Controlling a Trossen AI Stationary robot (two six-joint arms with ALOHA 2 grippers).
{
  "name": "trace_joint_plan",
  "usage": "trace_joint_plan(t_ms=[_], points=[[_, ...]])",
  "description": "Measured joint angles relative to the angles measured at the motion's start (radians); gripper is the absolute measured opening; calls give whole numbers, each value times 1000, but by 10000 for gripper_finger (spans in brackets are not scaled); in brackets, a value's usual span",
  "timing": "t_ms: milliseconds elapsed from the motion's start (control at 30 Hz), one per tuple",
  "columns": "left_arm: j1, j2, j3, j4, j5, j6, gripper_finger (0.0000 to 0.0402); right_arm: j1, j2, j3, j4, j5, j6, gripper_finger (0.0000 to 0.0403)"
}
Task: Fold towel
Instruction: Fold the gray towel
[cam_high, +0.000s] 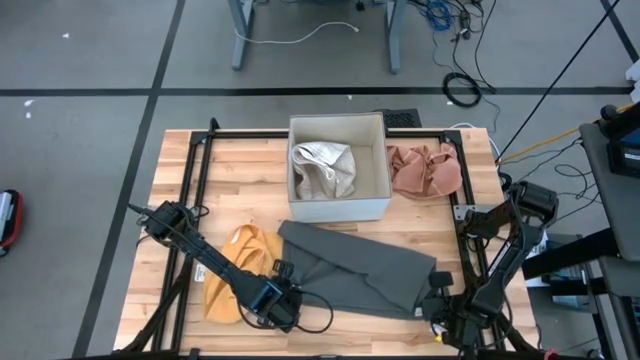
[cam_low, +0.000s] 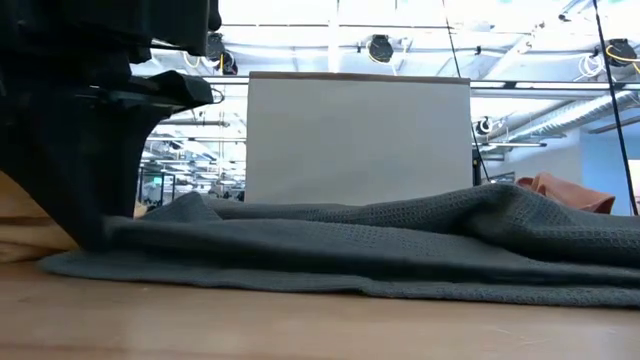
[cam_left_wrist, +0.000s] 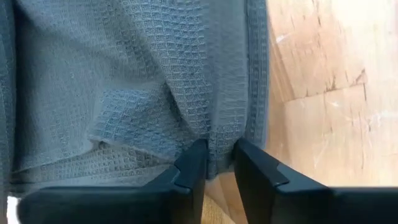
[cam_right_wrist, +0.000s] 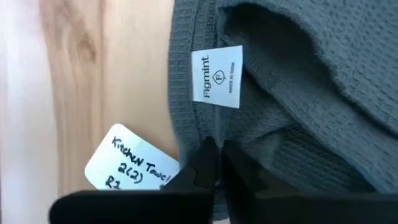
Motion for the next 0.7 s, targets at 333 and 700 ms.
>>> trace_joint_plan(t_ms=[333, 700], points=[[1, 0, 0, -2, 0, 1, 44, 0, -29, 6, -21, 0, 5, 21], [1, 0, 0, -2, 0, 3, 43, 0, -29, 6, -21, 0, 7, 70]])
